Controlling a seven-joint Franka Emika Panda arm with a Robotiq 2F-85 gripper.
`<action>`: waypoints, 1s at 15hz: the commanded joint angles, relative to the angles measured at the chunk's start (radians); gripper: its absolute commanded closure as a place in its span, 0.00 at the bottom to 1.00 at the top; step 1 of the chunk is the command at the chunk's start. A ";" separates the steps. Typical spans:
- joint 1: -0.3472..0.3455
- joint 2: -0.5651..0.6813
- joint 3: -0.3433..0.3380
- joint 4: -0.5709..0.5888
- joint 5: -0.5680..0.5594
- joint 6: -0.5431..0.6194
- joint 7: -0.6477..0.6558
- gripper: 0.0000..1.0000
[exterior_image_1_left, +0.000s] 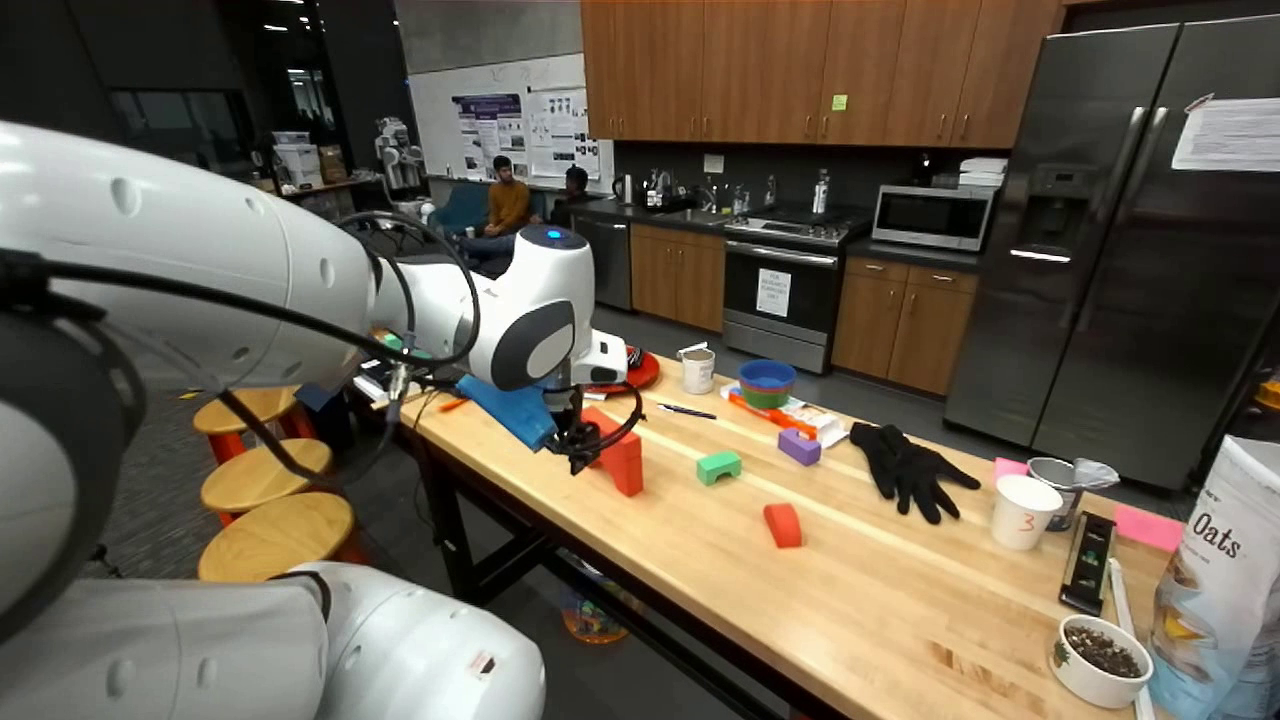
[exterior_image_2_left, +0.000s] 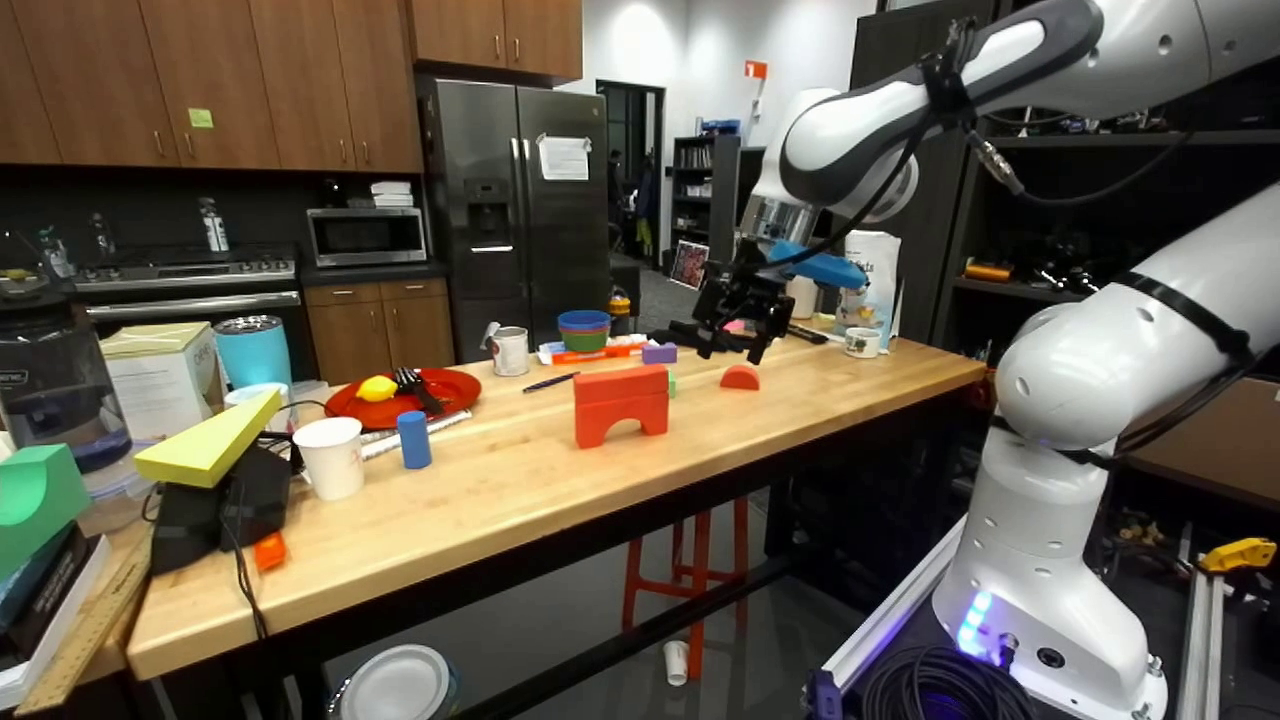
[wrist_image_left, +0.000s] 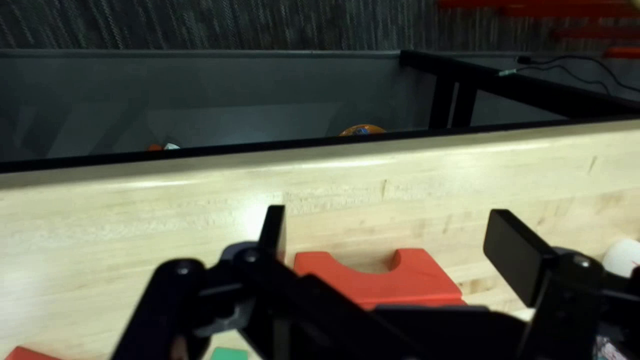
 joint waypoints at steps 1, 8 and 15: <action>-0.010 -0.037 -0.026 0.008 0.026 0.040 -0.012 0.00; -0.085 -0.074 -0.032 0.020 -0.037 -0.047 0.050 0.00; -0.373 -0.265 -0.146 0.028 -0.207 -0.317 0.114 0.00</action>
